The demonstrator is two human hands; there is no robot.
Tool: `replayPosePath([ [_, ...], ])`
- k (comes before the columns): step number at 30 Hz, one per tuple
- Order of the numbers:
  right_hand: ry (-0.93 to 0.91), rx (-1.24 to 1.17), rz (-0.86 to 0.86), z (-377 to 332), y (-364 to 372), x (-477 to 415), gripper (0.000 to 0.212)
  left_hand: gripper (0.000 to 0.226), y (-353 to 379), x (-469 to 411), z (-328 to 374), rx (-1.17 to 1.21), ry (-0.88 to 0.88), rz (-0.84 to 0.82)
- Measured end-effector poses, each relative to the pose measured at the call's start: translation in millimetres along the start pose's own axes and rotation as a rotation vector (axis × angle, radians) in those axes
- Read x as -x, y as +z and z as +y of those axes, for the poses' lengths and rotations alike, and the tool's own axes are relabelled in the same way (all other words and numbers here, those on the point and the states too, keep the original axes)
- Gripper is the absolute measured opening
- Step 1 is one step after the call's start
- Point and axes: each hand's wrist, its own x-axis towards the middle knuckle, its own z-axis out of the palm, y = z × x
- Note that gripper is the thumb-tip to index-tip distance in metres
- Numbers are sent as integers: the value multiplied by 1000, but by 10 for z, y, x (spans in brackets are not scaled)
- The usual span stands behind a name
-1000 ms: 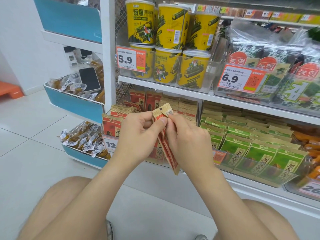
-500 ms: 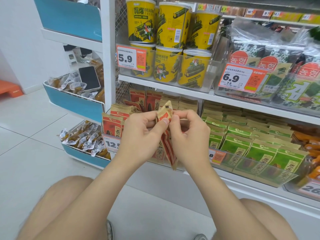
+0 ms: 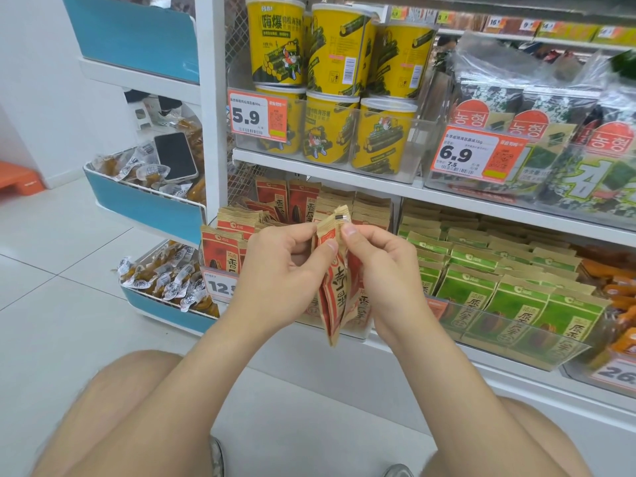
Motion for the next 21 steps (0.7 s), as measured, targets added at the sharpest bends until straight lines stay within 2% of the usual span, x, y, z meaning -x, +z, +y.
replayPosePath([
  [6, 14, -31, -20, -25, 0, 3, 22, 18, -19, -6, 22, 13, -5, -11],
  [9, -39, 37, -11, -1, -1, 13, 20, 19, -35, 3, 40, 39, -17, -20],
  [12, -154, 192, -11, -15, -43, 10, 11, 21, -54, -5, 46, 58, -24, 23],
  [15, -306, 428, -14, -3, -67, 0, 6, 21, -55, -24, 27, 16, 1, 142],
  [19, -504, 644, 62, 45, -25, 9, 5, 20, 40, 23, -2, -146, 107, 244],
  [21, -528, 722, 53, 42, -33, 0, 6, 23, 81, 37, -29, -229, 168, 277],
])
